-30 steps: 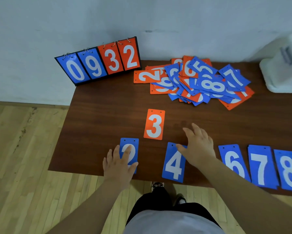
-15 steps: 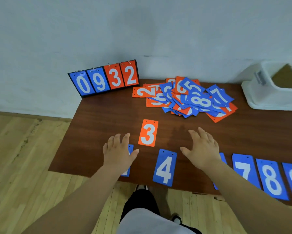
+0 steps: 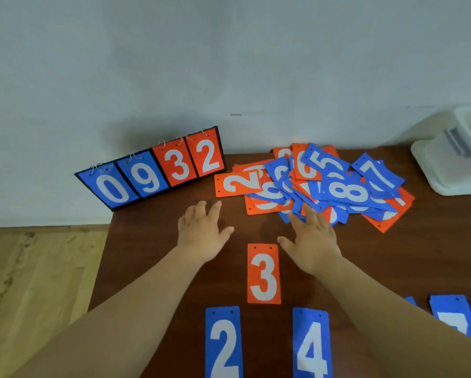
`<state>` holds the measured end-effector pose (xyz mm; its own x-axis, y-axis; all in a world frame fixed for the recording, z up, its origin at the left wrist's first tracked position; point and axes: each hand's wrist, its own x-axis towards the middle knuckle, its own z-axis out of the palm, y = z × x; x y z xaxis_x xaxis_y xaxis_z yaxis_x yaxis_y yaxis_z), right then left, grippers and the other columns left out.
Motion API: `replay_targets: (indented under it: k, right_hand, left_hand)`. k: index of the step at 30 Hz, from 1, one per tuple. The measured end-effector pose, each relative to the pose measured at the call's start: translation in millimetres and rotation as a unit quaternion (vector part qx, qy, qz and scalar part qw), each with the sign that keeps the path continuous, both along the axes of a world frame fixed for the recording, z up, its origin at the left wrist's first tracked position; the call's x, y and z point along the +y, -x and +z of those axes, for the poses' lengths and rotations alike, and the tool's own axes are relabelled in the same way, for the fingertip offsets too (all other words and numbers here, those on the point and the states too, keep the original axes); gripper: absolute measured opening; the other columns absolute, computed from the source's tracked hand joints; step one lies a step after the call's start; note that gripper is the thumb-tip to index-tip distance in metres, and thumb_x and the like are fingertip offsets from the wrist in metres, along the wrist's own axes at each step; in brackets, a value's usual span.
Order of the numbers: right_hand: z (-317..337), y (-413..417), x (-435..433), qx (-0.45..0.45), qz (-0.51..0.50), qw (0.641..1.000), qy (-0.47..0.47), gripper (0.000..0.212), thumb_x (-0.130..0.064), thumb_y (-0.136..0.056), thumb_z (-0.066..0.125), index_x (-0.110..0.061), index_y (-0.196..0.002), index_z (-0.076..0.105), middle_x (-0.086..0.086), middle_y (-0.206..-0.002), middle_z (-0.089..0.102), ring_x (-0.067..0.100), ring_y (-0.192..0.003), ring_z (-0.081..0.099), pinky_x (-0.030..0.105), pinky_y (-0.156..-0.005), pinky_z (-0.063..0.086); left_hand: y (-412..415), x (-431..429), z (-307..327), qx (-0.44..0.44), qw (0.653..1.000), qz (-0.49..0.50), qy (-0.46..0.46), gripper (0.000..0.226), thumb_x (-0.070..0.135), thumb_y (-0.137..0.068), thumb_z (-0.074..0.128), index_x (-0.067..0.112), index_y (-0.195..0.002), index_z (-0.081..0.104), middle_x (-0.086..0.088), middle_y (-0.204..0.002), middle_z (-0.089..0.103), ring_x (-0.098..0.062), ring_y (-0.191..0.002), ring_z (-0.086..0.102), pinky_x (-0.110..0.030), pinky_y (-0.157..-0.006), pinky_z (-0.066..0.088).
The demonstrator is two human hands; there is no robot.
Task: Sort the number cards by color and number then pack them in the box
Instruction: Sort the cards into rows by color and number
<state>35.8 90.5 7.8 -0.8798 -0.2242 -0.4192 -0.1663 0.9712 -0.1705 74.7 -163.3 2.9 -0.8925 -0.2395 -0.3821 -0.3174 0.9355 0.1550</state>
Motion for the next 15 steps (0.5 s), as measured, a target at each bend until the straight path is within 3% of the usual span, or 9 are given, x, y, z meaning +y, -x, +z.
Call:
replay_targets:
  k: [4, 8, 11, 15]
  right_hand:
    - [-29, 36, -52, 0.004, 0.064, 0.998, -0.019, 0.075, -0.07, -0.096, 0.037, -0.033, -0.159, 0.023, 0.005, -0.17, -0.012, 0.036, -0.156, -0.008, 0.058, -0.123, 0.009]
    - [-65, 47, -80, -0.019, 0.059, 0.997, -0.044, 0.079, -0.069, -0.097, 0.033, -0.031, -0.162, 0.011, 0.004, -0.168, -0.023, 0.037, -0.153, -0.021, 0.06, -0.123, 0.002]
    - [-77, 32, -84, -0.02, 0.047, 0.998, -0.033, 0.079, -0.068, -0.097, 0.032, -0.032, -0.162, 0.005, 0.003, -0.167, -0.027, 0.037, -0.152, -0.025, 0.06, -0.122, 0.0]
    - [-77, 12, -99, 0.001, 0.09, 0.996, -0.012, 0.075, -0.068, -0.098, 0.032, -0.031, -0.161, 0.016, 0.004, -0.169, -0.02, 0.038, -0.153, -0.022, 0.061, -0.121, 0.0]
  left_hand:
    - [66, -12, -23, 0.006, 0.999, -0.045, 0.009, 0.079, 0.065, -0.096, 0.047, 0.036, -0.16, 0.012, -0.004, -0.17, 0.006, -0.036, -0.156, 0.006, -0.058, -0.123, 0.018]
    - [101, -17, -56, -0.022, 0.996, -0.087, 0.002, 0.079, 0.065, -0.098, 0.041, 0.035, -0.162, 0.005, 0.003, -0.171, -0.003, -0.033, -0.157, -0.004, -0.058, -0.125, 0.009]
    - [83, -31, -72, -0.038, 0.995, -0.089, 0.012, 0.08, 0.068, -0.098, 0.037, 0.035, -0.162, 0.001, 0.004, -0.171, -0.004, -0.032, -0.157, -0.004, -0.06, -0.124, 0.008]
    - [21, -57, -74, -0.031, 0.999, -0.03, 0.027, 0.079, 0.069, -0.097, 0.031, 0.035, -0.161, 0.0, 0.001, -0.171, 0.0, -0.031, -0.157, 0.0, -0.06, -0.124, 0.009]
